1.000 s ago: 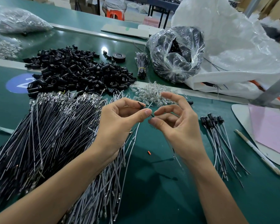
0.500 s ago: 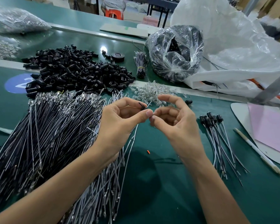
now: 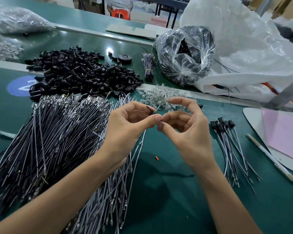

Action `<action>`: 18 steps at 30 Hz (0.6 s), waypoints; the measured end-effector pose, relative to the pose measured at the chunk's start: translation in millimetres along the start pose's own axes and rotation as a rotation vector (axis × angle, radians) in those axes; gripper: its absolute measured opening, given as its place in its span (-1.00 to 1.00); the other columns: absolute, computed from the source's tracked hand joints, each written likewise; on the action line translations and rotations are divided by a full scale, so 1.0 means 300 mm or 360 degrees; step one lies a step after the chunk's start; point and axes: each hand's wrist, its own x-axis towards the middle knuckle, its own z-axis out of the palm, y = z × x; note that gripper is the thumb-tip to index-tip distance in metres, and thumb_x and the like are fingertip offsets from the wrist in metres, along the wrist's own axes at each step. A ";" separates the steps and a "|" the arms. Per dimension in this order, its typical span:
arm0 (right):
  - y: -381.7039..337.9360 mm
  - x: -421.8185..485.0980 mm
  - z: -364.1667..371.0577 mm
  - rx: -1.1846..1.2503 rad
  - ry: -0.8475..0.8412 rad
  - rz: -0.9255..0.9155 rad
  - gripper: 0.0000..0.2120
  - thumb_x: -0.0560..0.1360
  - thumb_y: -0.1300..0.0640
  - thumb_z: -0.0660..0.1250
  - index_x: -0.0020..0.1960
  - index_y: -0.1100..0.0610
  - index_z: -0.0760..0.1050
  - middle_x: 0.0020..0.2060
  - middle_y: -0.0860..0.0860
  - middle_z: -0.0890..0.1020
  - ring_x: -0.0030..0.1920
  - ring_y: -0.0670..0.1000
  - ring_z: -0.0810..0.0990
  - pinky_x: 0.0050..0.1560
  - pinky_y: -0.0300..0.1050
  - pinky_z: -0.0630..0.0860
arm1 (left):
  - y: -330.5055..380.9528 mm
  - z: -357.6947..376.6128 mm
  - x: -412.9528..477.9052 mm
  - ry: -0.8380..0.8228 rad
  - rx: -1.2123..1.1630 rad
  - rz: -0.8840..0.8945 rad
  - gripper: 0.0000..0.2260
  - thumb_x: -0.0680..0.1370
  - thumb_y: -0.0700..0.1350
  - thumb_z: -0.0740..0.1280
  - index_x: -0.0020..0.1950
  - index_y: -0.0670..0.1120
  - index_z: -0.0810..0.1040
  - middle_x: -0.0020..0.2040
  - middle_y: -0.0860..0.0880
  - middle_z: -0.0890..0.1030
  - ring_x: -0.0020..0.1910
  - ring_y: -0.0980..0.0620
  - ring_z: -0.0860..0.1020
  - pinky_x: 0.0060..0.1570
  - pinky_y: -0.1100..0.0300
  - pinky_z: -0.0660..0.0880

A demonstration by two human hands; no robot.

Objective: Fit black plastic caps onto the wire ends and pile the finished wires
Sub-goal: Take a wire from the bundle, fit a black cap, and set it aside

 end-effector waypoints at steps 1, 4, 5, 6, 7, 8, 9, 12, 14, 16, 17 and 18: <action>0.001 -0.001 0.002 -0.0026 0.0018 -0.0013 -0.55 0.37 0.37 0.52 0.10 0.04 0.43 -0.24 0.08 0.69 -0.23 0.08 0.69 -0.10 -0.07 0.63 | 0.000 0.000 0.000 -0.0005 0.0000 0.0001 -0.74 0.26 -0.13 0.53 -0.13 -0.17 0.61 -0.24 -0.08 0.71 -0.24 0.05 0.67 -0.13 0.28 0.58; 0.005 -0.005 0.006 -0.0049 0.0053 -0.0015 -0.56 0.36 0.37 0.53 0.03 0.02 0.40 -0.25 0.02 0.70 -0.25 0.05 0.70 -0.09 0.08 0.65 | 0.002 0.000 0.000 -0.0017 0.0003 0.0005 -0.73 0.26 -0.12 0.53 -0.13 -0.19 0.59 -0.24 -0.10 0.71 -0.26 0.03 0.67 -0.11 0.26 0.58; 0.006 -0.005 0.006 -0.0042 0.0065 -0.0010 -0.57 0.35 0.38 0.53 0.01 0.03 0.40 -0.26 0.01 0.70 -0.26 0.04 0.70 -0.08 0.11 0.65 | 0.004 0.000 0.000 -0.0018 0.0001 0.0003 -0.72 0.26 -0.12 0.53 -0.13 -0.20 0.58 -0.24 -0.10 0.71 -0.27 0.03 0.67 -0.11 0.26 0.58; 0.006 -0.004 0.005 -0.0037 0.0076 -0.0008 -0.57 0.34 0.38 0.53 0.00 0.03 0.40 -0.26 0.00 0.70 -0.26 0.03 0.71 -0.08 0.12 0.65 | 0.005 0.000 0.000 -0.0015 -0.0002 0.0004 -0.71 0.25 -0.12 0.54 -0.13 -0.20 0.58 -0.24 -0.09 0.71 -0.27 0.02 0.67 -0.11 0.26 0.59; 0.005 -0.004 0.004 -0.0035 0.0082 -0.0007 -0.56 0.34 0.37 0.54 0.00 0.03 0.41 -0.26 0.00 0.70 -0.26 0.03 0.71 -0.09 0.09 0.66 | 0.007 0.001 0.000 -0.0007 -0.0006 0.0007 -0.71 0.25 -0.12 0.54 -0.13 -0.21 0.58 -0.24 -0.09 0.71 -0.26 0.02 0.67 -0.10 0.24 0.59; 0.004 -0.002 0.003 -0.0031 0.0083 -0.0005 -0.56 0.33 0.36 0.55 0.01 0.02 0.41 -0.26 0.00 0.70 -0.25 0.03 0.71 -0.11 0.03 0.66 | 0.007 0.000 0.001 0.0007 -0.0012 0.0010 -0.71 0.25 -0.11 0.54 -0.14 -0.20 0.58 -0.25 -0.10 0.71 -0.26 0.00 0.67 -0.08 0.21 0.60; 0.002 -0.001 0.003 -0.0024 0.0080 0.0000 -0.55 0.32 0.35 0.55 0.02 0.02 0.42 -0.25 0.00 0.71 -0.25 0.02 0.71 -0.13 -0.05 0.65 | 0.008 0.000 0.001 0.0024 -0.0022 0.0008 -0.73 0.25 -0.11 0.54 -0.15 -0.18 0.58 -0.25 -0.10 0.71 -0.26 -0.02 0.66 -0.06 0.16 0.60; -0.001 0.001 0.003 -0.0030 0.0054 0.0022 -0.57 0.34 0.31 0.56 0.09 0.05 0.48 -0.22 -0.01 0.71 -0.23 -0.02 0.71 -0.16 -0.18 0.62 | 0.010 0.000 0.003 0.0068 -0.0099 -0.0017 -0.81 0.26 -0.13 0.52 -0.22 -0.13 0.58 -0.25 -0.13 0.70 -0.25 -0.05 0.67 -0.11 0.09 0.63; 0.000 0.002 0.002 -0.0046 0.0019 0.0047 -0.67 0.38 0.29 0.53 0.08 0.07 0.54 -0.22 0.01 0.70 -0.23 0.00 0.71 -0.12 -0.11 0.63 | 0.014 0.001 0.004 0.0083 -0.0144 -0.0043 -0.81 0.27 -0.15 0.50 -0.21 -0.17 0.57 -0.25 -0.14 0.70 -0.28 -0.03 0.67 -0.22 0.17 0.62; 0.004 0.005 -0.004 -0.0050 -0.0017 0.0071 -0.78 0.43 0.31 0.49 0.02 0.10 0.59 -0.24 0.03 0.70 -0.24 0.01 0.70 -0.11 -0.11 0.61 | 0.016 0.000 0.006 0.0082 -0.0169 -0.0063 -0.80 0.27 -0.15 0.49 -0.20 -0.19 0.56 -0.28 -0.15 0.69 -0.31 -0.02 0.67 -0.27 0.22 0.59; 0.007 0.006 -0.008 -0.0040 -0.0026 0.0083 -0.81 0.44 0.32 0.47 -0.01 0.12 0.60 -0.26 0.03 0.69 -0.24 0.00 0.69 -0.11 -0.13 0.60 | 0.016 -0.001 0.007 0.0079 -0.0174 -0.0073 -0.80 0.27 -0.16 0.49 -0.20 -0.19 0.56 -0.29 -0.14 0.69 -0.33 -0.02 0.66 -0.28 0.23 0.59; 0.009 0.008 -0.013 -0.0032 -0.0024 0.0087 -0.82 0.44 0.33 0.47 -0.03 0.12 0.61 -0.27 0.02 0.69 -0.25 0.00 0.68 -0.12 -0.16 0.59 | 0.017 -0.002 0.008 0.0077 -0.0171 -0.0086 -0.78 0.27 -0.16 0.49 -0.19 -0.21 0.55 -0.30 -0.13 0.69 -0.34 -0.02 0.66 -0.29 0.23 0.59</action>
